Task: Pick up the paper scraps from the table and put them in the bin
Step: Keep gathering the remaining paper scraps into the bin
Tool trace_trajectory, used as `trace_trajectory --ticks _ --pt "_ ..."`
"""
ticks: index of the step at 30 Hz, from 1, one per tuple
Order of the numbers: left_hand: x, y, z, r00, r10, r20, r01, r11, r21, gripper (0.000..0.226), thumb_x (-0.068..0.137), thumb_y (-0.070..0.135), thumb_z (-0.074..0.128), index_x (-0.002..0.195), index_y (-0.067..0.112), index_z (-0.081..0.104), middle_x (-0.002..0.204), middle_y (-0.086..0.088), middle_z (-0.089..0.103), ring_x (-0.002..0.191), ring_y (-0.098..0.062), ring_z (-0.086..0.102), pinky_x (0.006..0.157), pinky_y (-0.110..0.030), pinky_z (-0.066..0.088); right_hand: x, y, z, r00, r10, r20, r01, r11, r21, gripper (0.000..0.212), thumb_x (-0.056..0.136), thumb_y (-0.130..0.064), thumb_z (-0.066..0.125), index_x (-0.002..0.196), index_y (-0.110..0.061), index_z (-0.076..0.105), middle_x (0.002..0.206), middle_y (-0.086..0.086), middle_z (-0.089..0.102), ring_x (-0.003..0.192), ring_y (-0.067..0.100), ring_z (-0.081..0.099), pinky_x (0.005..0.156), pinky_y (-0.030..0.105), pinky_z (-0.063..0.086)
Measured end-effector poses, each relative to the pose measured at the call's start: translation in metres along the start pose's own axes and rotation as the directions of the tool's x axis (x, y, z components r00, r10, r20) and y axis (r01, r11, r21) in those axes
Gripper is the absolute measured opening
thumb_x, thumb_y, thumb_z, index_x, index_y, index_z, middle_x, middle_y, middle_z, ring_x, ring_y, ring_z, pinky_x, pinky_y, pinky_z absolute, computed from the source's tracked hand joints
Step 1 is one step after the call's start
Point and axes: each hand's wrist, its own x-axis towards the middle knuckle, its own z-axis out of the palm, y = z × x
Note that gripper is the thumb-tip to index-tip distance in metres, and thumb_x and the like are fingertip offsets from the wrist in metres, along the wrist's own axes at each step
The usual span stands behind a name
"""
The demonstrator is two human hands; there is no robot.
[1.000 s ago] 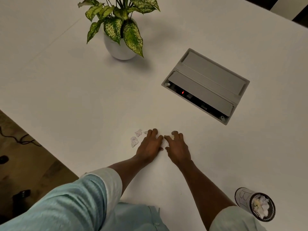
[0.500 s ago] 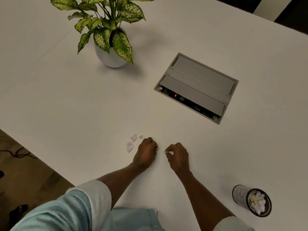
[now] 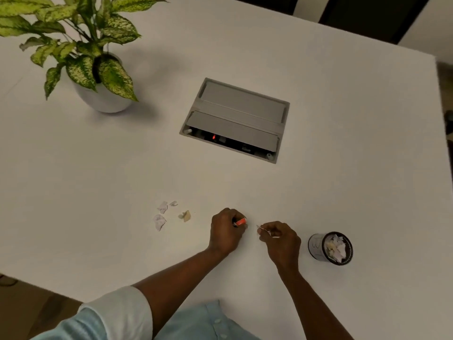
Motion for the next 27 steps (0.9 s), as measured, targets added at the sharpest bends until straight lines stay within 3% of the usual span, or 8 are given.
trace_trajectory --ticks 8,13,17,21,27 --pt "-0.019 0.070 0.058 0.968 0.184 0.172 -0.175 0.982 -0.064 0.012 0.085 0.013 0.086 0.094 0.010 0.079 0.095 -0.004 0.077 0.084 -0.017 0.069 0.078 -0.034 0.060 -0.028 0.015 -0.069 0.970 0.138 -0.200 -0.104 0.979 0.173 0.016 0.080 -0.017 0.086 0.079 -0.029 0.075 0.077 -0.008 0.076 0.070 0.009 0.075 0.070 0.035 0.064" --pt "-0.021 0.112 0.098 0.929 0.247 0.276 -0.237 0.969 -0.067 0.012 0.084 0.012 0.085 0.094 0.008 0.078 0.093 -0.004 0.077 0.085 -0.018 0.070 0.078 -0.035 0.059 -0.032 0.026 -0.109 0.909 0.207 -0.363 -0.140 0.969 0.204 0.014 0.079 -0.024 0.087 0.079 -0.030 0.075 0.072 -0.014 0.076 0.067 0.006 0.074 0.075 0.038 0.062" --pt "-0.023 0.142 0.131 0.890 0.309 0.335 -0.310 0.949 -0.053 0.007 0.087 0.011 0.080 0.090 0.006 0.077 0.091 -0.007 0.077 0.084 -0.020 0.069 0.075 -0.034 0.057 -0.027 0.040 -0.140 0.840 0.257 -0.478 -0.173 0.962 0.212 0.013 0.077 -0.022 0.087 0.081 -0.026 0.075 0.073 -0.010 0.075 0.072 0.010 0.074 0.078 0.045 0.063" --pt "-0.022 0.156 0.159 0.846 0.314 0.431 -0.356 0.934 0.017 0.003 0.085 0.007 0.075 0.088 0.007 0.075 0.091 -0.009 0.075 0.085 -0.023 0.068 0.075 -0.036 0.054 -0.020 0.052 -0.158 0.800 0.287 -0.526 -0.199 0.955 0.220 0.012 0.078 -0.017 0.085 0.081 -0.023 0.076 0.075 -0.012 0.075 0.073 0.005 0.073 0.078 0.046 0.064" --pt "-0.011 0.150 0.180 0.758 0.304 0.577 -0.464 0.873 0.150 0.005 0.085 0.010 0.074 0.090 0.009 0.074 0.095 -0.010 0.071 0.085 -0.023 0.063 0.072 -0.031 0.043 -0.010 0.065 -0.162 0.780 0.352 -0.517 -0.269 0.935 0.231 0.008 0.083 -0.014 0.080 0.088 -0.015 0.075 0.083 0.002 0.077 0.078 0.023 0.075 0.081 0.048 0.062"
